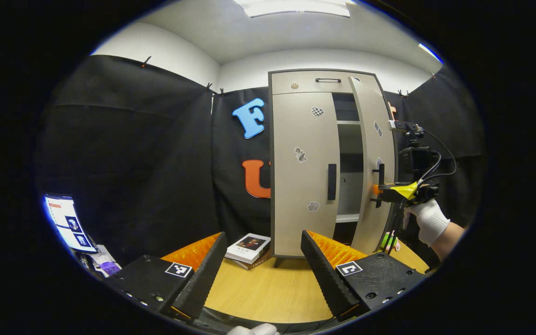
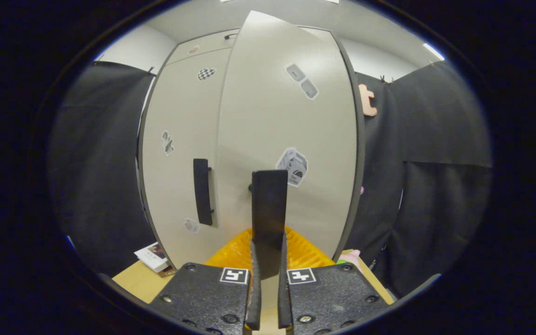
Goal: Open the right door of the double-door shoe cabinet with the right hand, and open the left door with the left hand.
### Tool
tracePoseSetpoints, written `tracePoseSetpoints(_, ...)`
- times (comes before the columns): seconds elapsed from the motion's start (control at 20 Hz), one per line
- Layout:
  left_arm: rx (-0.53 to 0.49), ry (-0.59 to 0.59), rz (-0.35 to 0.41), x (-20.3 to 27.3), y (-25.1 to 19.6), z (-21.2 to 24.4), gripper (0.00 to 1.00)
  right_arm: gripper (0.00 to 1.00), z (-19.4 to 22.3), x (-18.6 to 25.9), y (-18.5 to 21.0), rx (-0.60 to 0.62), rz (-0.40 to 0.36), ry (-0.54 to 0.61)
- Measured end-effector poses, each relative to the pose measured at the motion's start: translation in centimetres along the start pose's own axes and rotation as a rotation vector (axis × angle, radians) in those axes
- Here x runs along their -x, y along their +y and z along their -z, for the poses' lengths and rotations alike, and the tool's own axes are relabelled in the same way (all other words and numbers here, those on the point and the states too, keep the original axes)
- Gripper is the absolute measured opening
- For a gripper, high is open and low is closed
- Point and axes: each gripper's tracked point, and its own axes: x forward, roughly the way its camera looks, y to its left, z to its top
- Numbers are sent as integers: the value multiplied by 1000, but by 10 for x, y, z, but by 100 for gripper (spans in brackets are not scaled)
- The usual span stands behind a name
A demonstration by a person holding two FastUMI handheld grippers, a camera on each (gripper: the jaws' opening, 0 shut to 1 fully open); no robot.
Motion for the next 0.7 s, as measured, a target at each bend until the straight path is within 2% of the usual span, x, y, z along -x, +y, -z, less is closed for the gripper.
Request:
tracePoseSetpoints(0.25,-5,-2,56,8,-13,0,96,13,2,32,-37,-10,33,2)
tracePoseSetpoints(0.7,-9,-15,118,16,-39,-4,96,7,10,50,-76,2,32,9)
